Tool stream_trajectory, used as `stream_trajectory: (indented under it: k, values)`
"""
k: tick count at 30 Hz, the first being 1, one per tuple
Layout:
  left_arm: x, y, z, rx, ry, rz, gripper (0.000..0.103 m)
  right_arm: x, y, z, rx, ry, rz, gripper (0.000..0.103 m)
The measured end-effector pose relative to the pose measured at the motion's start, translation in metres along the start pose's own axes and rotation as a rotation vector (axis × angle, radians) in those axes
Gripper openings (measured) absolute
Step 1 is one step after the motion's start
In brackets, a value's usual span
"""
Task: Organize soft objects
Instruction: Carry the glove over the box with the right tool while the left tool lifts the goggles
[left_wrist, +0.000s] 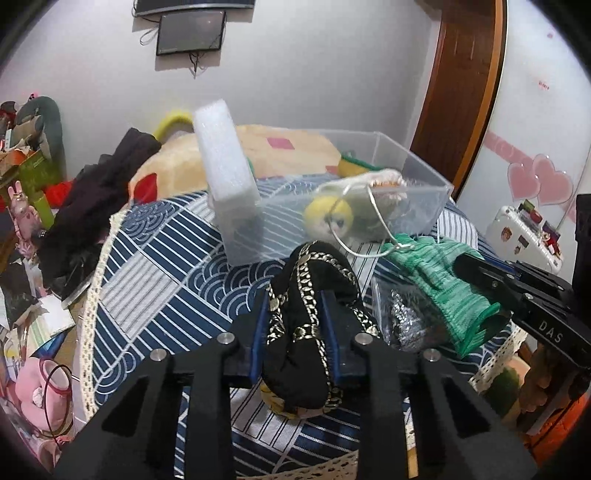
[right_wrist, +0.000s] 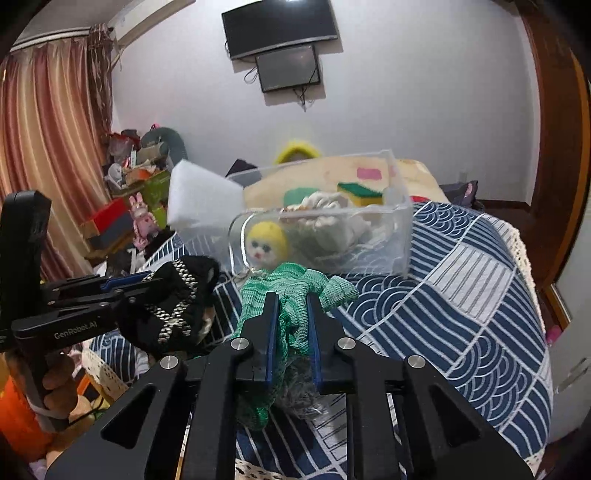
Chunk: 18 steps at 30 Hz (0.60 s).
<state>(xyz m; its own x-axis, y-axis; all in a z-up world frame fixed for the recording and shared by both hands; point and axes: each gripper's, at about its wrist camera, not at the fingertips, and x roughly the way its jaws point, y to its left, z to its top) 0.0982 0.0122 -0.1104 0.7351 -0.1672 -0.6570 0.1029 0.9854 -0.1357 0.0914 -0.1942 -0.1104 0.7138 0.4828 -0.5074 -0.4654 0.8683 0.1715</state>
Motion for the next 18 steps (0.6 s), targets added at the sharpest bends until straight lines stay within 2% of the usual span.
stream_trajectory:
  k: [2, 3, 7, 11, 12, 14, 16, 18]
  values:
    - [-0.007, 0.002, 0.002, -0.005, -0.018, 0.002, 0.019, -0.004, -0.002, 0.004, 0.005, -0.014, -0.009, 0.013]
    - [-0.01, 0.002, 0.003, -0.006, -0.027, 0.006, 0.008, -0.006, -0.003, 0.005, 0.007, -0.022, -0.013, 0.013]
    - [-0.023, 0.004, 0.009, -0.014, -0.052, 0.001, 0.003, -0.015, -0.006, 0.012, 0.013, -0.052, -0.028, 0.013]
    - [-0.026, 0.004, 0.012, -0.003, -0.059, 0.019, 0.004, -0.022, -0.007, 0.014, 0.01, -0.071, -0.033, 0.013]
    - [-0.026, 0.005, 0.012, -0.004, -0.053, 0.014, 0.006, -0.023, -0.007, 0.015, 0.009, -0.073, -0.033, 0.013]
    - [-0.024, 0.006, 0.011, -0.009, -0.032, 0.007, 0.029, -0.023, -0.008, 0.015, 0.01, -0.072, -0.031, 0.013]
    - [-0.018, 0.006, 0.009, -0.009, 0.006, 0.0, 0.041, -0.022, -0.007, 0.014, 0.011, -0.069, -0.028, 0.013]
    - [-0.013, 0.006, 0.006, -0.01, 0.023, -0.001, 0.045, -0.02, -0.007, 0.014, 0.011, -0.066, -0.03, 0.013]
